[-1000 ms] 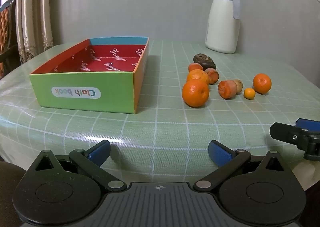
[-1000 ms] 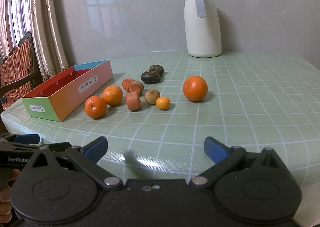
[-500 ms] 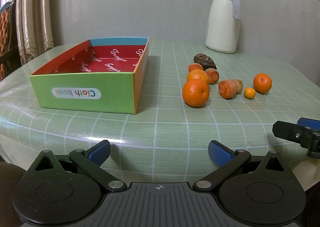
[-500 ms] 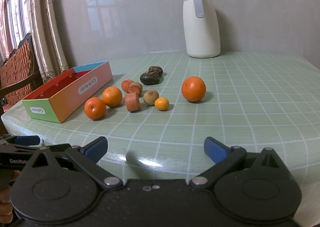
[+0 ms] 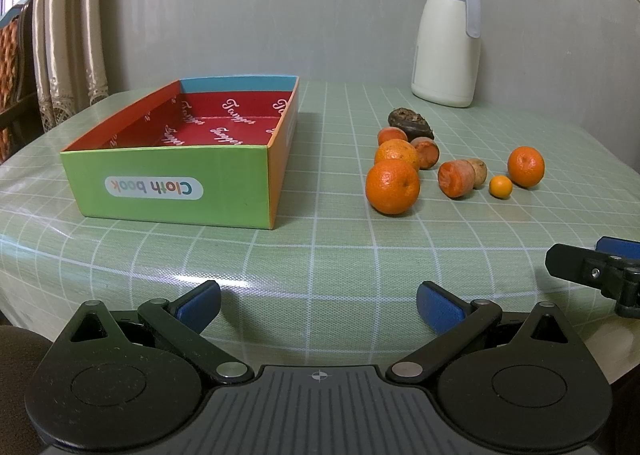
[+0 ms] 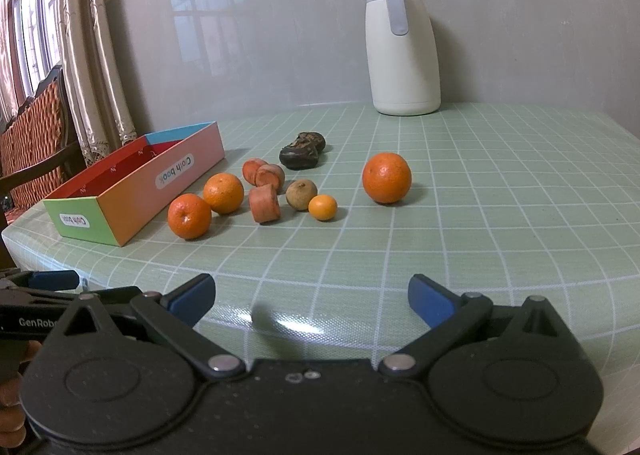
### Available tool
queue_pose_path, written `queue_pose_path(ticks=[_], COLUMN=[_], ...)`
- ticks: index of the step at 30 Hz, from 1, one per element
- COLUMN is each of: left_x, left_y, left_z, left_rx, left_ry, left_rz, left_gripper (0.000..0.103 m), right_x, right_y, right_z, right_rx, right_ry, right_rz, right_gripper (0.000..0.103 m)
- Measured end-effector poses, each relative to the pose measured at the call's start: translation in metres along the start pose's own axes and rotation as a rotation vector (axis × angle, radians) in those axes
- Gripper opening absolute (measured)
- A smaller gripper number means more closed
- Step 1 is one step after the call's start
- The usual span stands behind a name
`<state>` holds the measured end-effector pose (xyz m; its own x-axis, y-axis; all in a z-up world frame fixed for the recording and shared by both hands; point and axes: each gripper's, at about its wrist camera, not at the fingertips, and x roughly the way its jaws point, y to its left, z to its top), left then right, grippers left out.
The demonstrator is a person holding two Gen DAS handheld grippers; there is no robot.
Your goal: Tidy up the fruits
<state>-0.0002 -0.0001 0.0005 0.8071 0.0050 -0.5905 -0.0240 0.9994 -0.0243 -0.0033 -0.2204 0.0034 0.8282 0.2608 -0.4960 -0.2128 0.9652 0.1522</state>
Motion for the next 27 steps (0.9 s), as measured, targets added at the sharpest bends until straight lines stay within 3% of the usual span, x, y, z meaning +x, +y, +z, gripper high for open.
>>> queue_pose_path(ticks=[22,27], left_x=[-0.009,-0.028], left_y=[0.002,-0.001], left_z=[0.002,0.004], left_rx=[0.013,0.045], left_ry=[-0.035,-0.165], left_rz=[0.006,0.038], left_gripper=[0.103,0.103], right_x=[-0.003,-0.012], right_y=[0.002,0.003], right_z=[-0.001,0.003], right_rx=[-0.024,-0.032], right_ry=[-0.027,-0.094], right_rz=[-0.007,-0.012], right_gripper=[0.103,0.103])
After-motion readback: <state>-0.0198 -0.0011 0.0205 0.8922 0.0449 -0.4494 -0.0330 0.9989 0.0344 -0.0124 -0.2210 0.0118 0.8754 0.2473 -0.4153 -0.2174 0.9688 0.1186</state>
